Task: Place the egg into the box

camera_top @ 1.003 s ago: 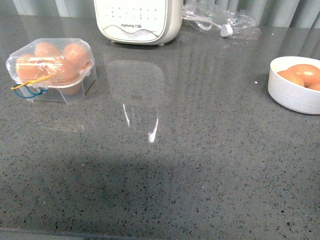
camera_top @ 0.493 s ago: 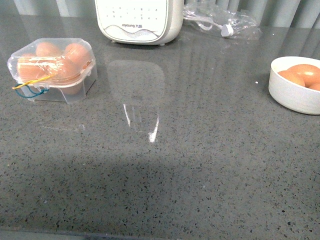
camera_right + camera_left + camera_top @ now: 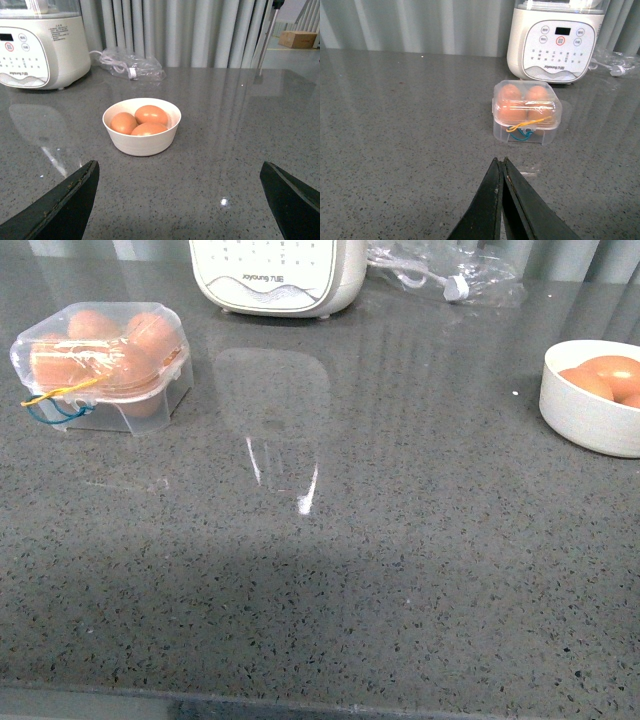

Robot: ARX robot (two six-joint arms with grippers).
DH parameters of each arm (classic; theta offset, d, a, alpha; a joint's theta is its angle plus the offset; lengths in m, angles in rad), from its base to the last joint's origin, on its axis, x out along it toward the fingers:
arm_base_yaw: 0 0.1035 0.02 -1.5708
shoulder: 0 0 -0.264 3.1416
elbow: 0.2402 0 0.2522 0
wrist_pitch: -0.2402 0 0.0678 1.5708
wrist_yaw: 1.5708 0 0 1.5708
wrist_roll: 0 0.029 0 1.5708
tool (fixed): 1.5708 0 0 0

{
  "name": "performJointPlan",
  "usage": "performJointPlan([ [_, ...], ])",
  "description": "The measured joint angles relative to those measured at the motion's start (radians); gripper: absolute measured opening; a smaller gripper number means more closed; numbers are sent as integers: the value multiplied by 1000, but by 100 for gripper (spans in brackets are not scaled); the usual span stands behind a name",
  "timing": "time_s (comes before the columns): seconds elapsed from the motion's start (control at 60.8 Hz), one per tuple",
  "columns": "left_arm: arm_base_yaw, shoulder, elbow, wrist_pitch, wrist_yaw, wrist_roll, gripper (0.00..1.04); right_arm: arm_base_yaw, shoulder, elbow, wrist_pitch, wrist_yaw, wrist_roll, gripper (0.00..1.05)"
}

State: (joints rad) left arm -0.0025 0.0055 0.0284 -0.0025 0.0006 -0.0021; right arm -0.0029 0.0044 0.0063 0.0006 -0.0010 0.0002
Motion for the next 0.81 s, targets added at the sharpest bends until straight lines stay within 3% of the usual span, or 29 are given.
performJointPlan([
  [0.378,0,-2,0,0,-2,0,4,0,0,0,-1,0,0,97],
  [0.805,0,-2,0,0,-2,-1,71,0,0,0,0,0,0,97],
])
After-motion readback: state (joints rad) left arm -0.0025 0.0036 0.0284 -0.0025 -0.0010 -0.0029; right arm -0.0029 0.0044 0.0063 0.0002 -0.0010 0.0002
